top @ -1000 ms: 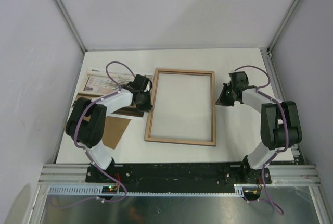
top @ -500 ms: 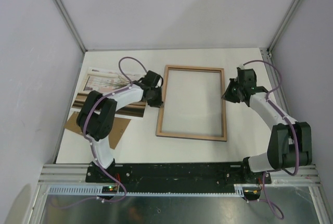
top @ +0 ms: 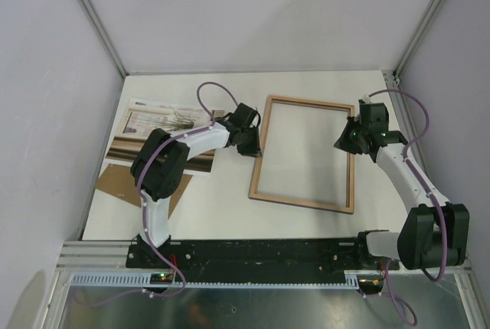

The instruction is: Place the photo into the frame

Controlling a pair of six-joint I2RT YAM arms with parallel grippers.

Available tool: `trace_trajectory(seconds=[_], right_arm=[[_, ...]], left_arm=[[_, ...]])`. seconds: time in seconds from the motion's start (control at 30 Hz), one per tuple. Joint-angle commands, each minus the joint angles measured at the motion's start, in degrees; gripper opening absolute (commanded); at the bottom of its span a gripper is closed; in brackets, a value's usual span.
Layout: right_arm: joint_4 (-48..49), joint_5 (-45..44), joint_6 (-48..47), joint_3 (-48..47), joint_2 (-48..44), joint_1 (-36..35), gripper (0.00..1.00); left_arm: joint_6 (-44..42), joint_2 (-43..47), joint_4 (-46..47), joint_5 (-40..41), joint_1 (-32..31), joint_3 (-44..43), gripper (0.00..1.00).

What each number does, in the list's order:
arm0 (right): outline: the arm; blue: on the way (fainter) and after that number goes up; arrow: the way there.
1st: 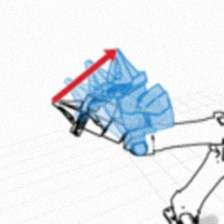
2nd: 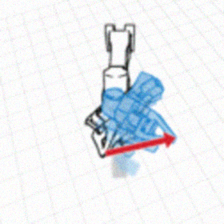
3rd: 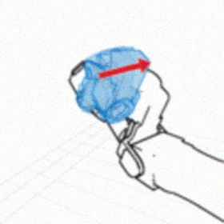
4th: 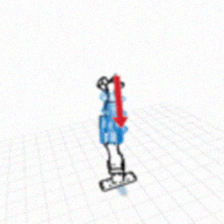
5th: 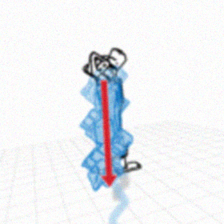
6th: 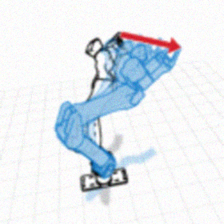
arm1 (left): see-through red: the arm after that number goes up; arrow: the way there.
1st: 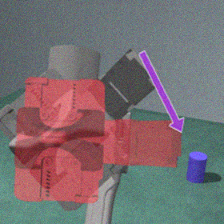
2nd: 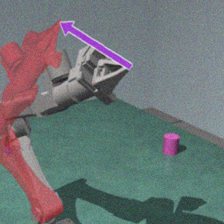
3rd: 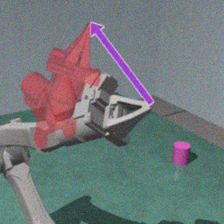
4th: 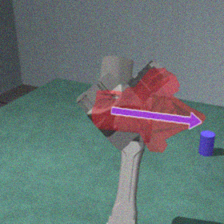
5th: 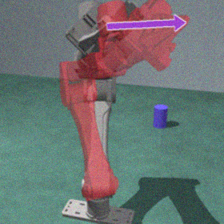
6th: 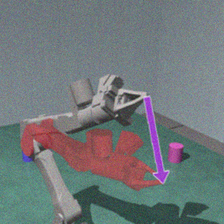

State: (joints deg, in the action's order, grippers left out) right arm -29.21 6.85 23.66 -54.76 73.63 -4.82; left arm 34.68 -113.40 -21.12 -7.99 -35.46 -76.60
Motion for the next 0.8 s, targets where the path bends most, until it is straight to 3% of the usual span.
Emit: trace_trajectory(seconds=[0.0, 0.2, 0.4, 0.77], right_arm=[[-2.8, -0.7, -1.2, -0.7, -3.0, 0.8, 0.06], [-3.9, -0.4, -1.2, -0.7, -3.9, 0.8, 0.07], [-4.1, -0.2, -0.7, -0.6, -3.9, 0.0, 0.06], [-4.5, -2.3, 0.8, -0.6, -3.9, -3.2, 0.07]], left_arm=[[3.5, -1.1, 1.1, -2.3, -2.7, -1.0, 0.19], [6.6, 1.5, 2.5, -1.9, -5.1, 2.3, 0.2], [9.0, 5.2, 5.2, -2.4, -6.0, 7.2, 0.3], [10.4, 8.7, 7.9, -4.8, -8.0, 12.4, 0.31]])
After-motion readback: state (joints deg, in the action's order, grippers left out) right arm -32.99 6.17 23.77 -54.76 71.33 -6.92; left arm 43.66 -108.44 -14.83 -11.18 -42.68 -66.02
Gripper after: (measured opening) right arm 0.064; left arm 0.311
